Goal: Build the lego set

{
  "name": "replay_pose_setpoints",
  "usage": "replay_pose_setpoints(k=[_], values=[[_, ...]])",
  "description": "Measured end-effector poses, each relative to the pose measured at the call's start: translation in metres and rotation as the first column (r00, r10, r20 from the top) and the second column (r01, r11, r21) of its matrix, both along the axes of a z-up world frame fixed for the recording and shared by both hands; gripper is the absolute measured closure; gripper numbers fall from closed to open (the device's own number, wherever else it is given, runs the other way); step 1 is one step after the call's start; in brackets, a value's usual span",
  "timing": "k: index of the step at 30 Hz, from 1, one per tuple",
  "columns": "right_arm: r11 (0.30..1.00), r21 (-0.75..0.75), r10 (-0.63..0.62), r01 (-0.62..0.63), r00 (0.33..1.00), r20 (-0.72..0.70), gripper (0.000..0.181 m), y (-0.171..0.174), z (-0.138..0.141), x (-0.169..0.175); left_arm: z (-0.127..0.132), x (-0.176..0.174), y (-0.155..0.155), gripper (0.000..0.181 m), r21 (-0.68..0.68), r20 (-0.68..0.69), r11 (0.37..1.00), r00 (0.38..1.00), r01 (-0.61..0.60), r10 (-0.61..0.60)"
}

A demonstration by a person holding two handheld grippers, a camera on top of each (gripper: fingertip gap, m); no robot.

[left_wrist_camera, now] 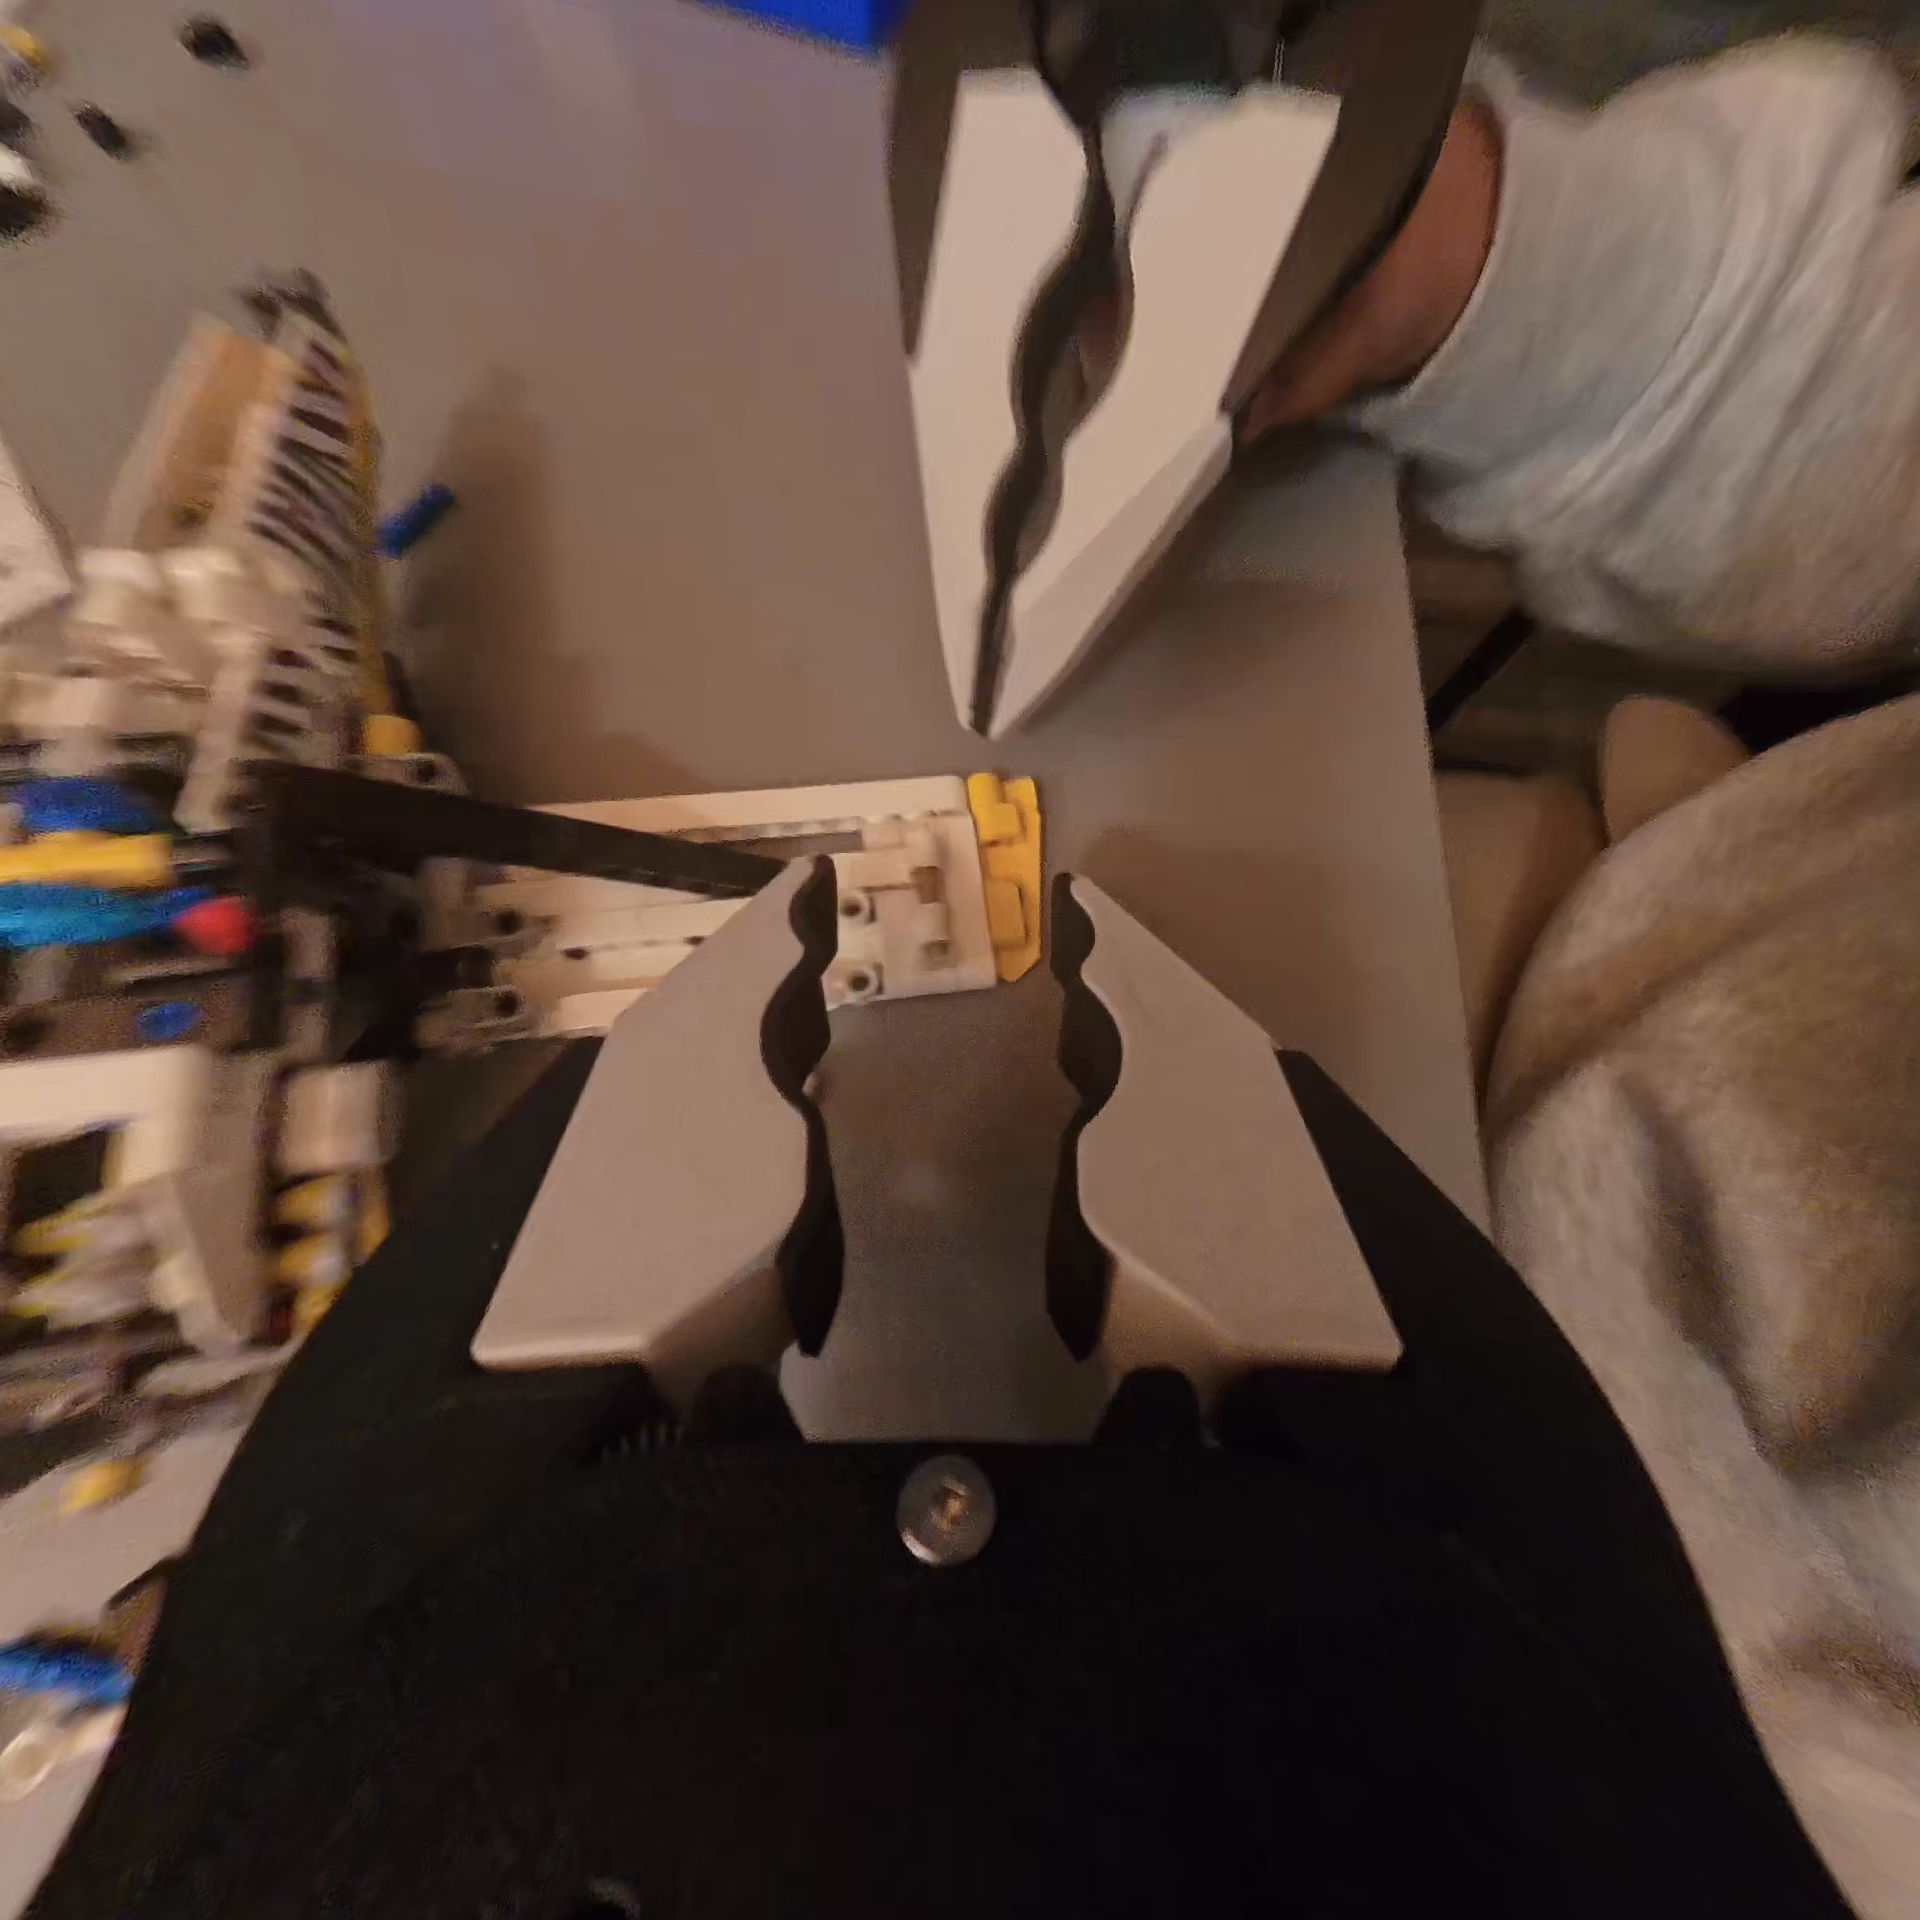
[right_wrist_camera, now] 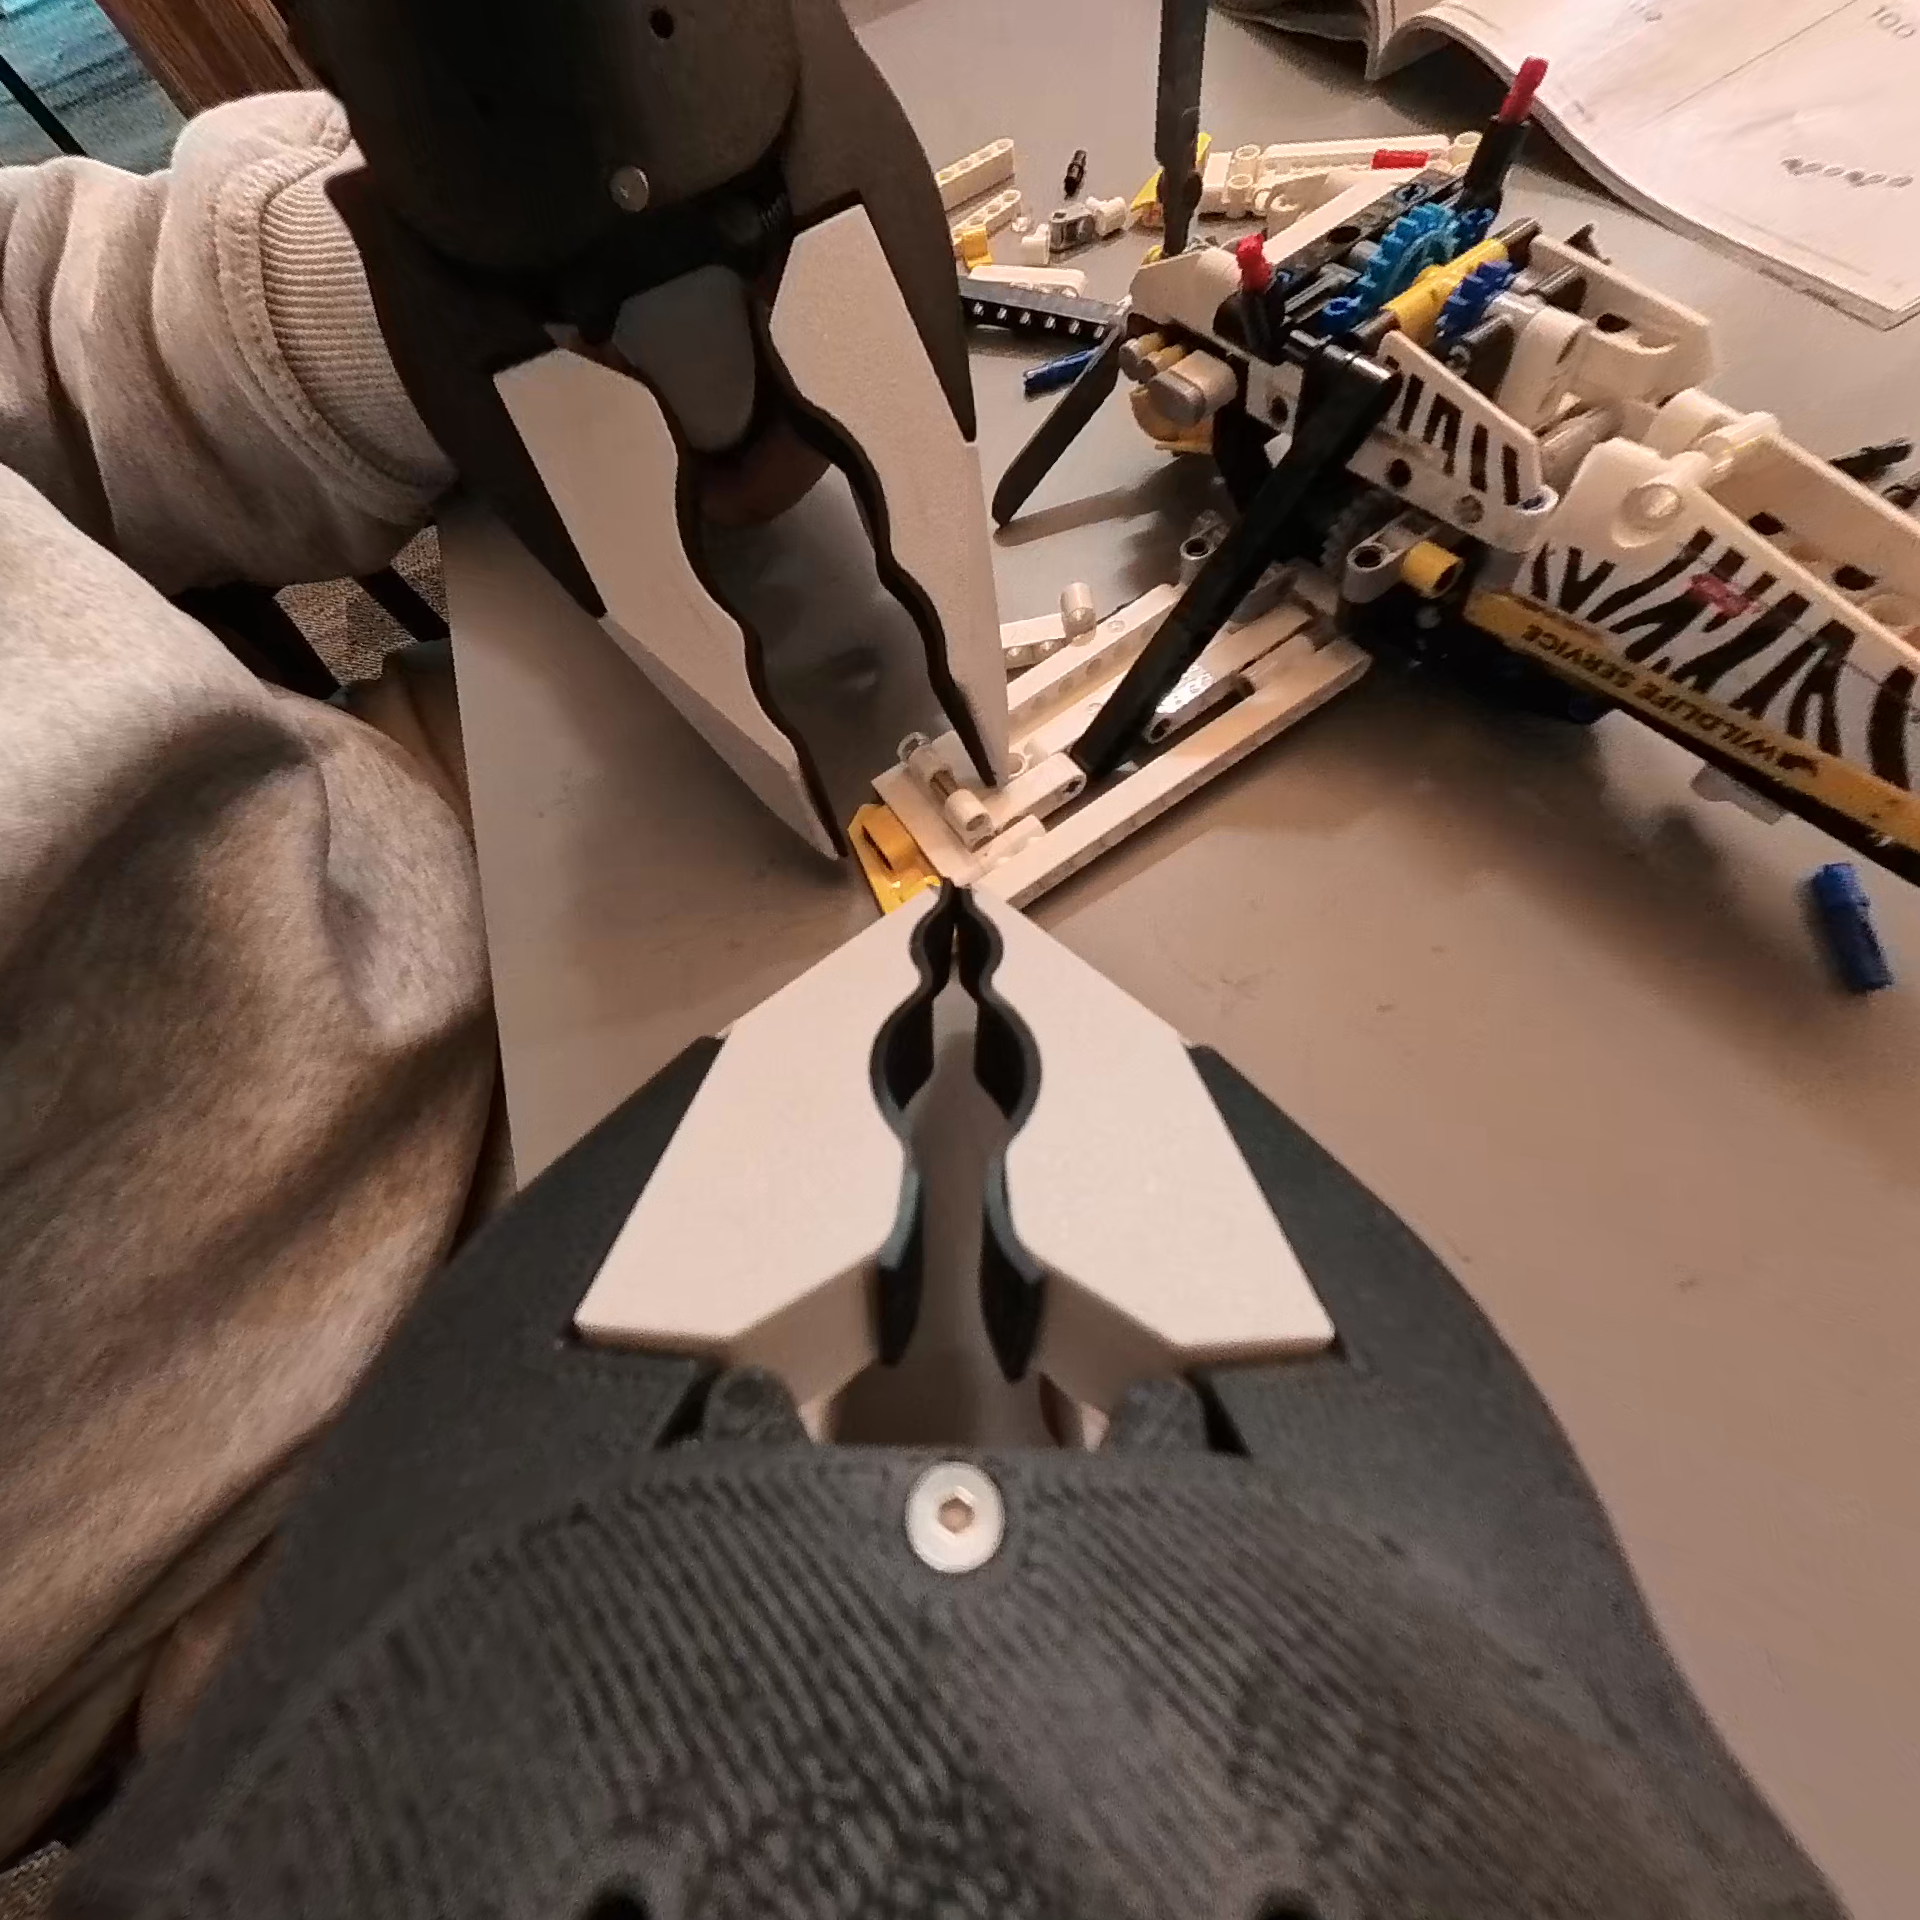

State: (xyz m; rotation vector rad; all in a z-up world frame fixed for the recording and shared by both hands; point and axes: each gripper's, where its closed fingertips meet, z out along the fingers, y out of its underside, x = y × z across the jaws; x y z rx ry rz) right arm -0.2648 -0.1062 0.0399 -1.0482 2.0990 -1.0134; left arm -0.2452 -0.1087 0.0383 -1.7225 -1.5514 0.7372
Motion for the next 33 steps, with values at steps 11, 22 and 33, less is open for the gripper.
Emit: replay_pose_setpoints(k=[11,22,33], values=[[1.0,-0.01,-0.002,0.002,0.999,0.038,0.181,0.0,0.006,-0.001,0.101,0.194,-0.182,0.134,0.238,-0.085,0.639,0.64,-0.731,0.764],[1.0,0.012,-0.008,0.008,1.0,0.003,0.181,-0.001,0.0,-0.001,0.051,0.19,-0.175,0.12,0.19,0.13,0.643,0.668,-0.742,0.733],[1.0,0.003,-0.006,0.006,1.0,0.005,0.181,-0.001,0.0,-0.001,0.006,0.185,-0.121,0.126,0.016,0.298,0.917,0.878,-0.398,0.375]])
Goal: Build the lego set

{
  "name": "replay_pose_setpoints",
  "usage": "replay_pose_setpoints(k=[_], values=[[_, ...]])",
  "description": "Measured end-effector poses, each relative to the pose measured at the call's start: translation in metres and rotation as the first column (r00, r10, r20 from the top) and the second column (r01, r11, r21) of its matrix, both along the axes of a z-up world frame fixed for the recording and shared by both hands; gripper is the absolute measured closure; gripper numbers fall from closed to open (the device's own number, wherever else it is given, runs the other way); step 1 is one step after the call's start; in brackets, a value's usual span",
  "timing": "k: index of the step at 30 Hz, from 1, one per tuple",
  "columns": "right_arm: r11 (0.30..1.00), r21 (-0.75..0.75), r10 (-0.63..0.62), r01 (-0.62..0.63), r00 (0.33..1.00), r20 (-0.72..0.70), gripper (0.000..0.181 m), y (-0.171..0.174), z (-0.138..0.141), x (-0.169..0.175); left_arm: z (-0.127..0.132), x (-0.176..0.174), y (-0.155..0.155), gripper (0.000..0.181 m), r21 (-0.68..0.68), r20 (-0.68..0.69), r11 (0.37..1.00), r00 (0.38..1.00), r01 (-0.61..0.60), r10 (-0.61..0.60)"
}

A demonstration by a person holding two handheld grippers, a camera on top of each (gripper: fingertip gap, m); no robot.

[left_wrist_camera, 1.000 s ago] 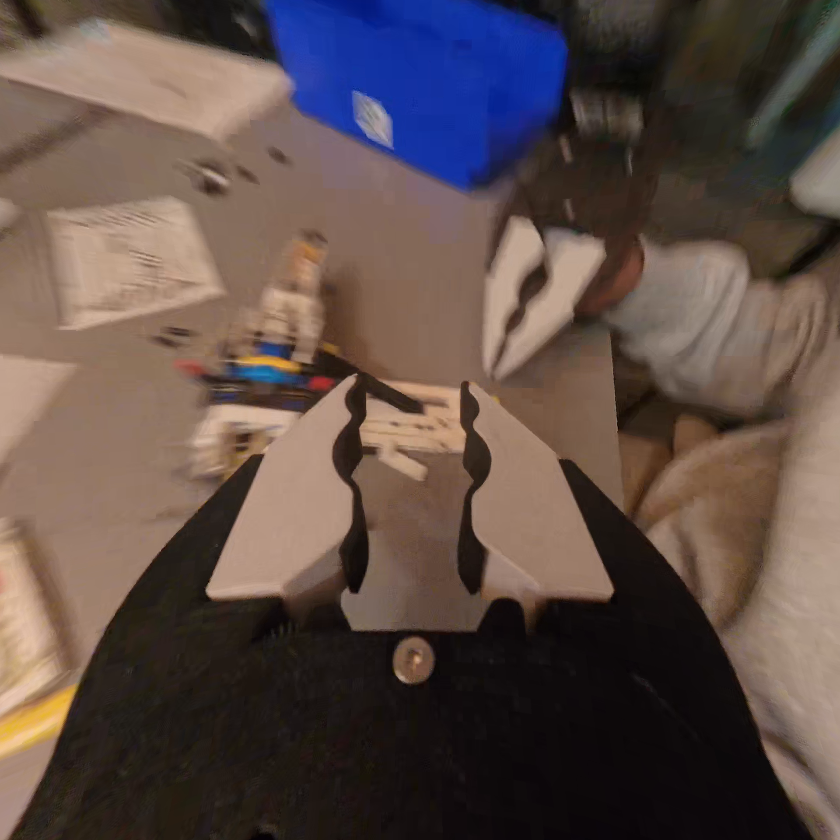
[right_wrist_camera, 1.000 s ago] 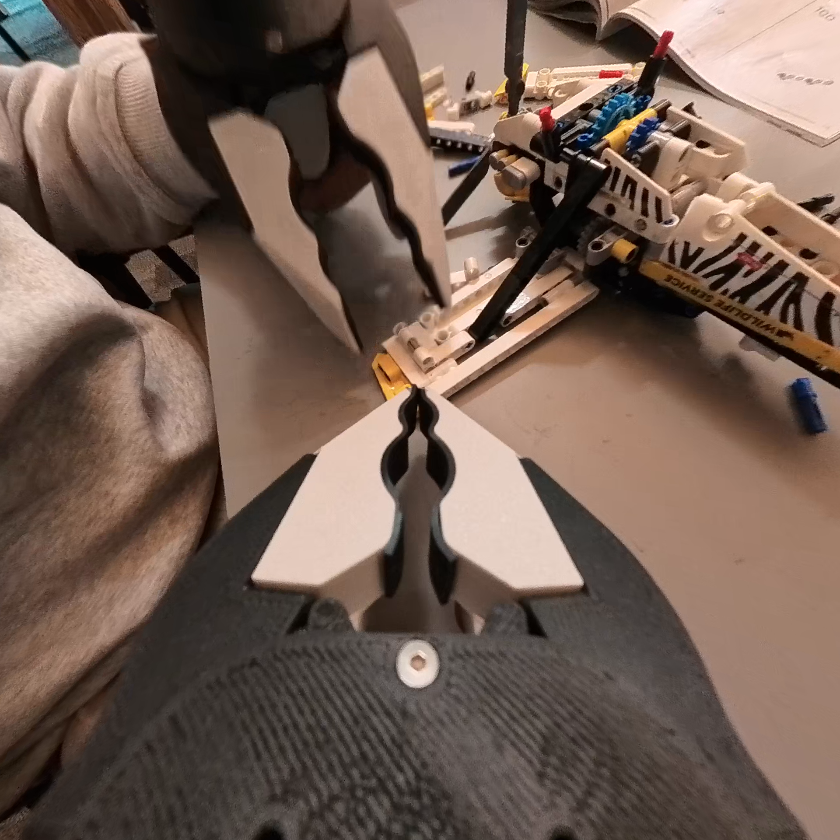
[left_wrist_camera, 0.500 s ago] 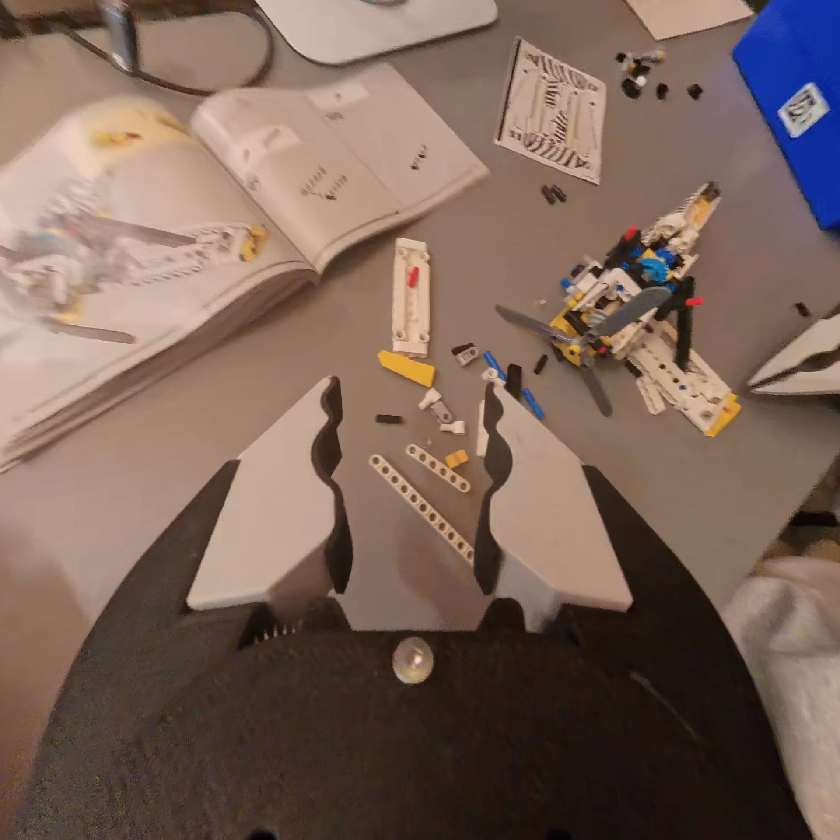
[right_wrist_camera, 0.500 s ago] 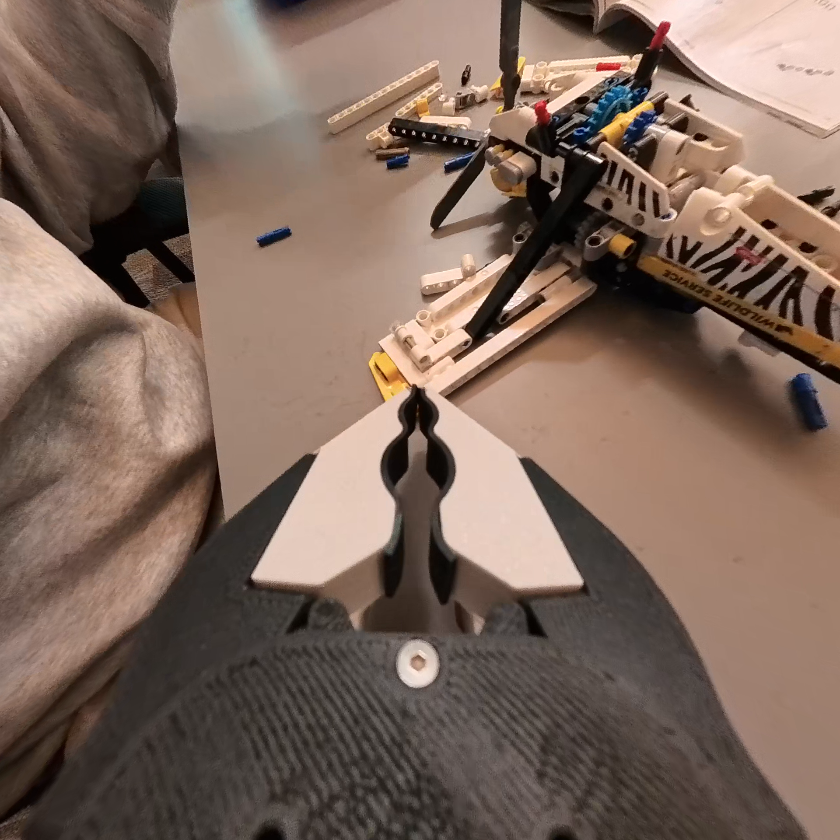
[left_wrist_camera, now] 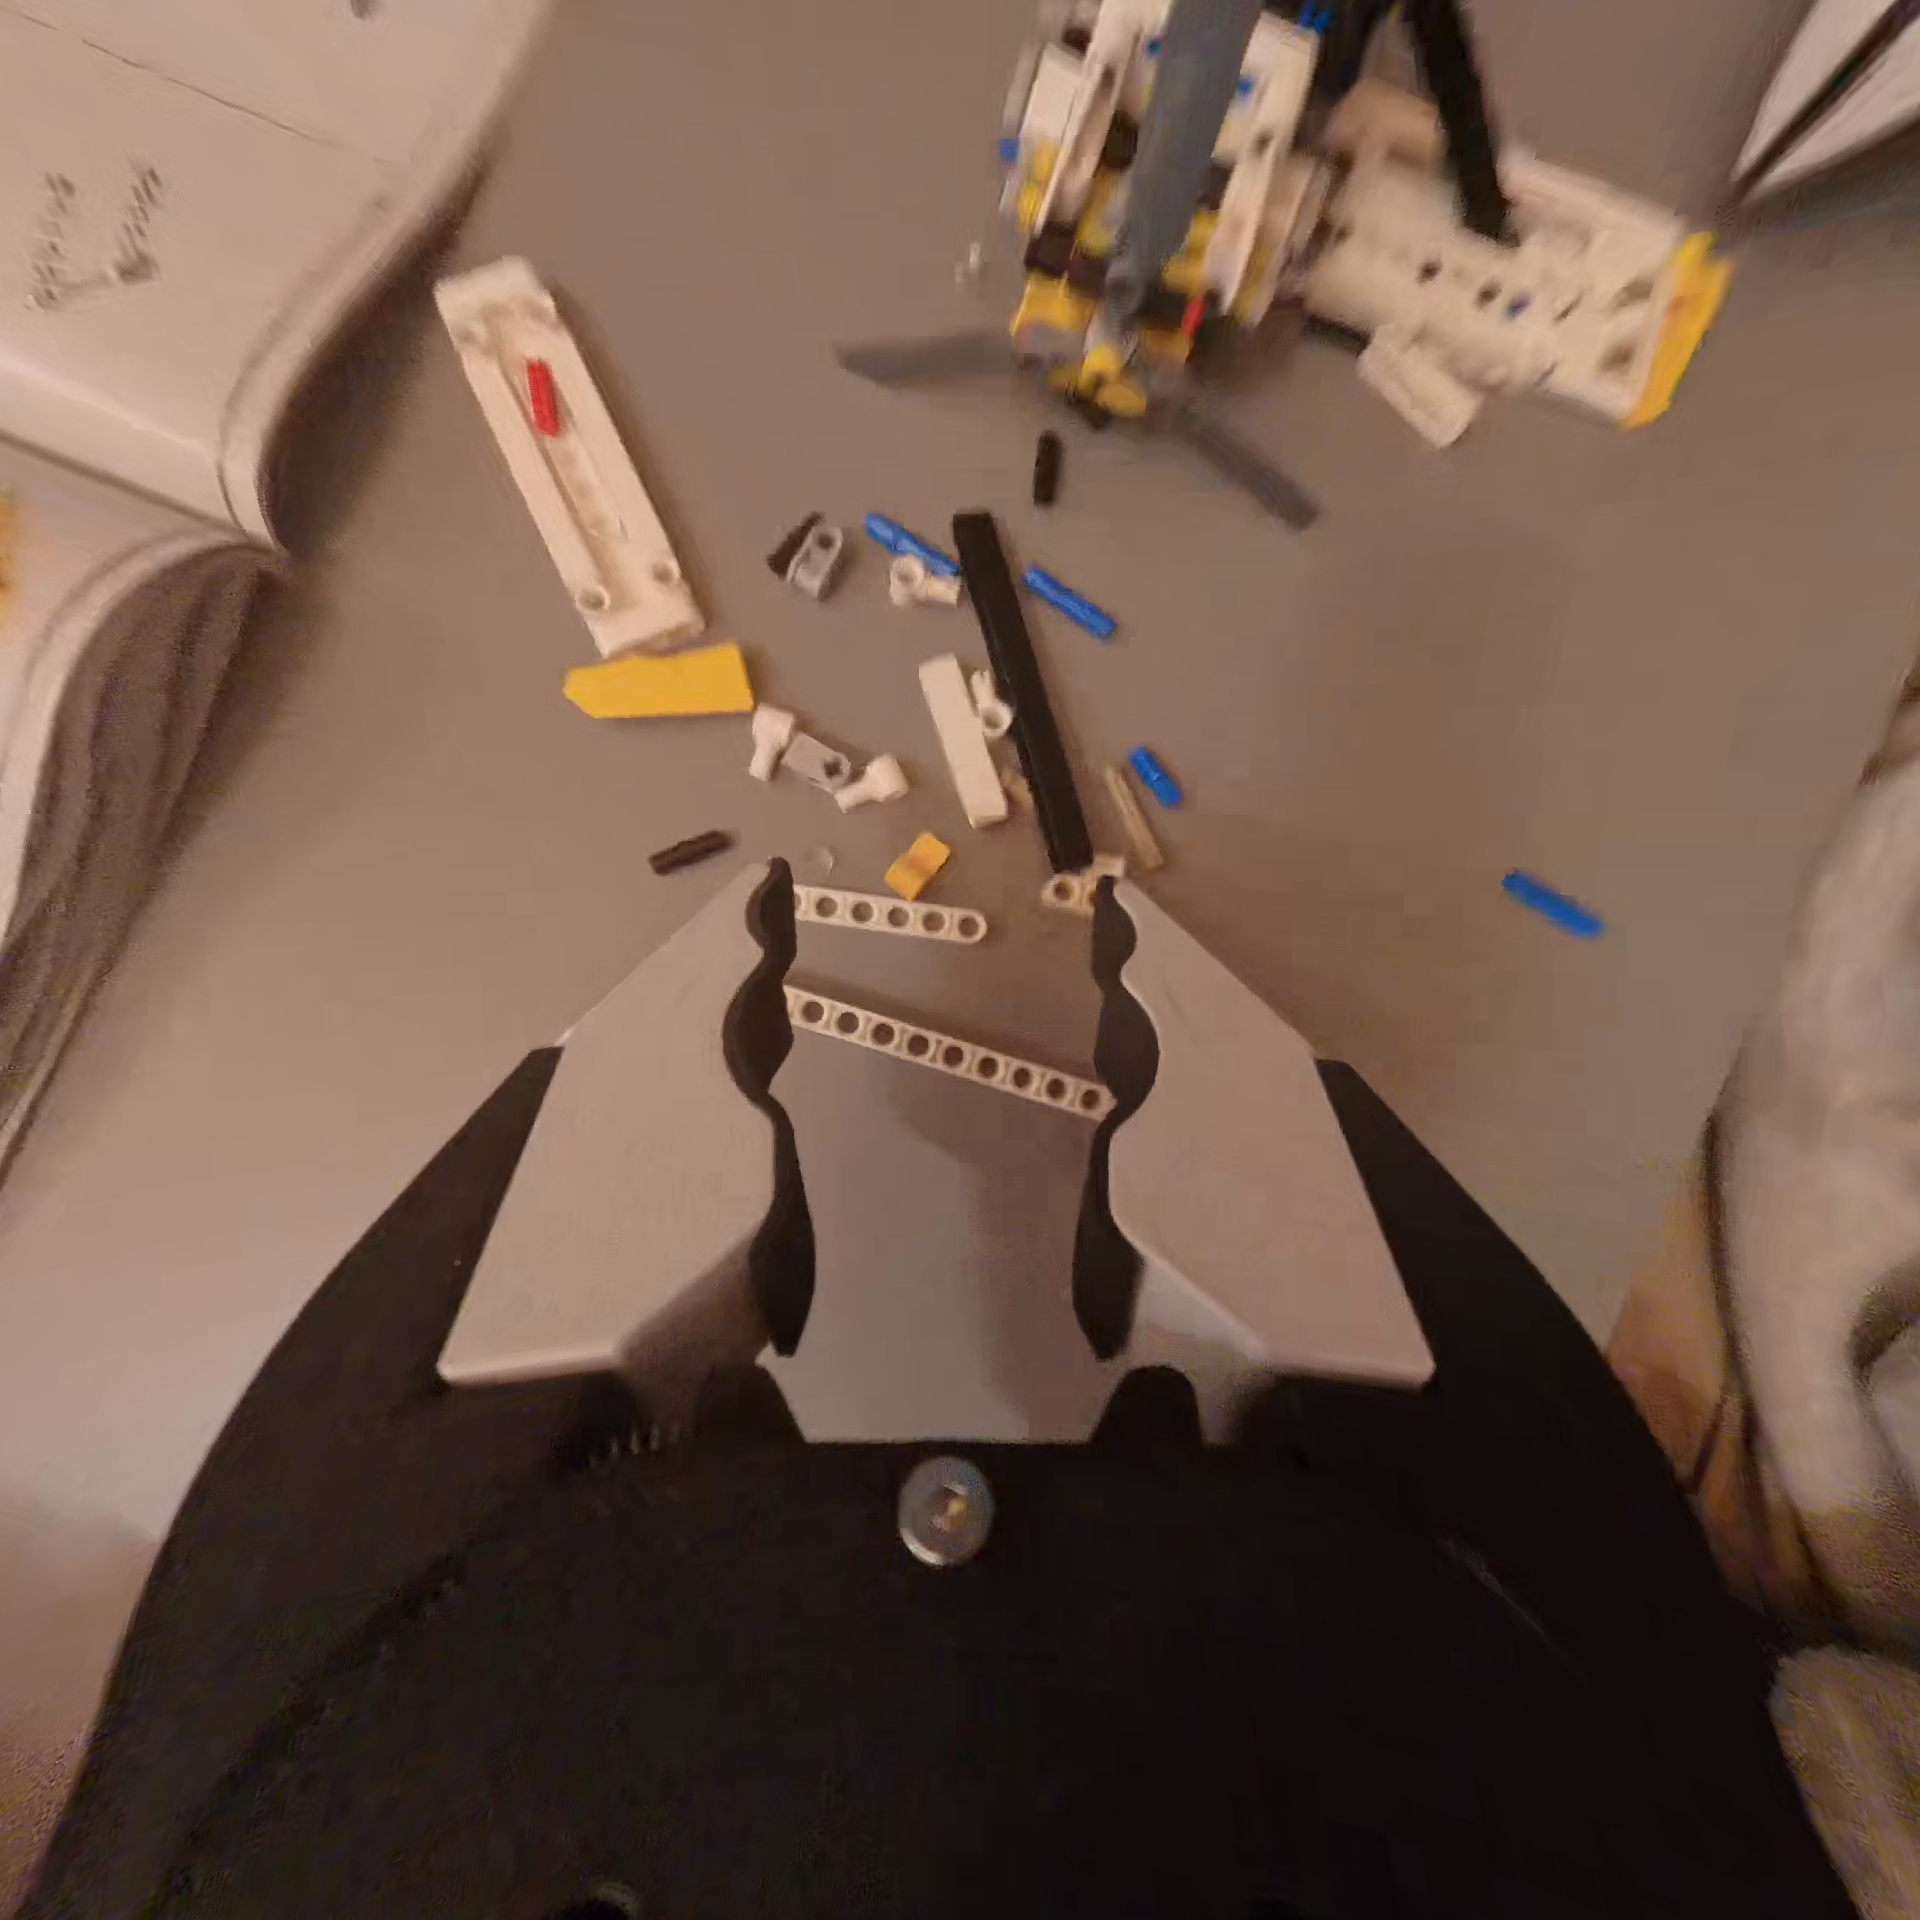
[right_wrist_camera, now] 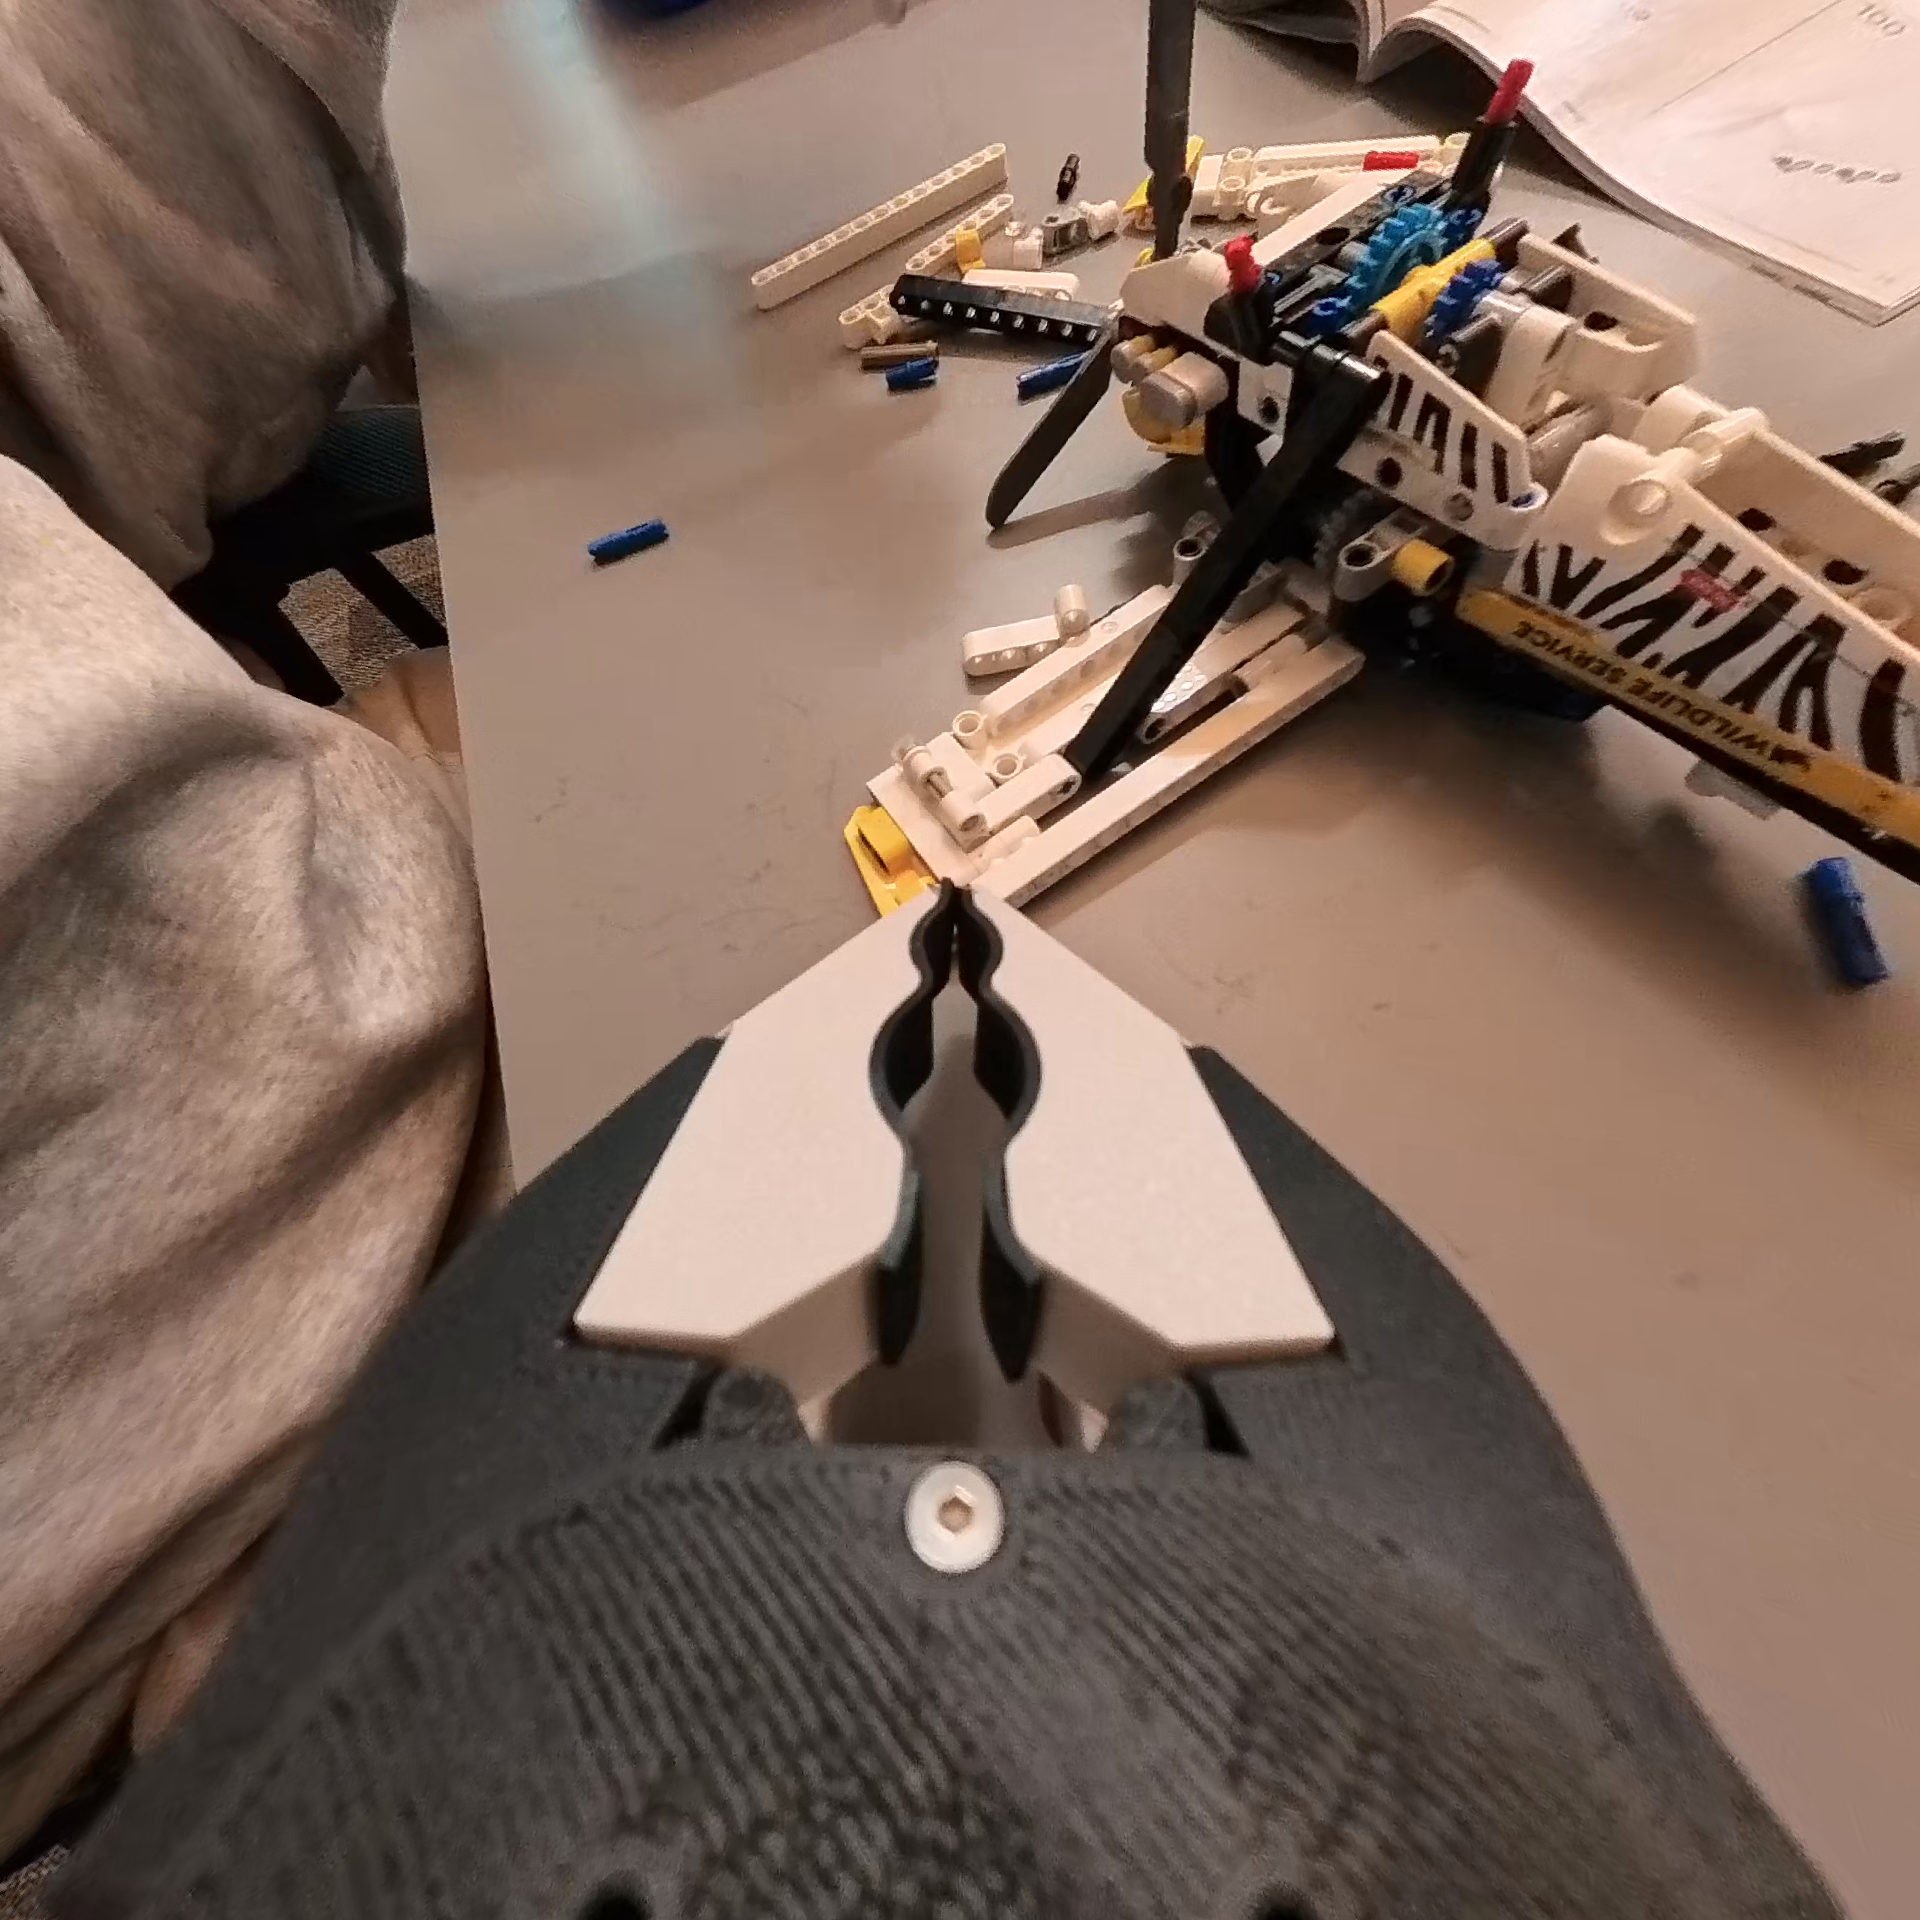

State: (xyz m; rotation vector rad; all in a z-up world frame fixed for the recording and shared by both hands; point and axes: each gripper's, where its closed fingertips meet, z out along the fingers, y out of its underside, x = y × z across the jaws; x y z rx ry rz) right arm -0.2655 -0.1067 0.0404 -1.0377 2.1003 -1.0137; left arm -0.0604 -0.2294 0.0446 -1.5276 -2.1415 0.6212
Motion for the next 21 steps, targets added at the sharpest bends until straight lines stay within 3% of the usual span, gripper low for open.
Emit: replay_pose_setpoints(k=[10,21], values=[[1.0,-0.005,-0.002,0.002,1.0,-0.014,0.181,0.0,-0.002,0.0,-0.027,0.008,-0.006,0.125,0.079,0.06,0.995,0.997,-0.062,0.057],[1.0,-0.006,-0.001,0.001,1.0,-0.022,0.181,0.0,-0.003,0.001,-0.027,0.008,-0.002,0.136,0.048,0.068,0.999,0.998,0.001,-0.005]])
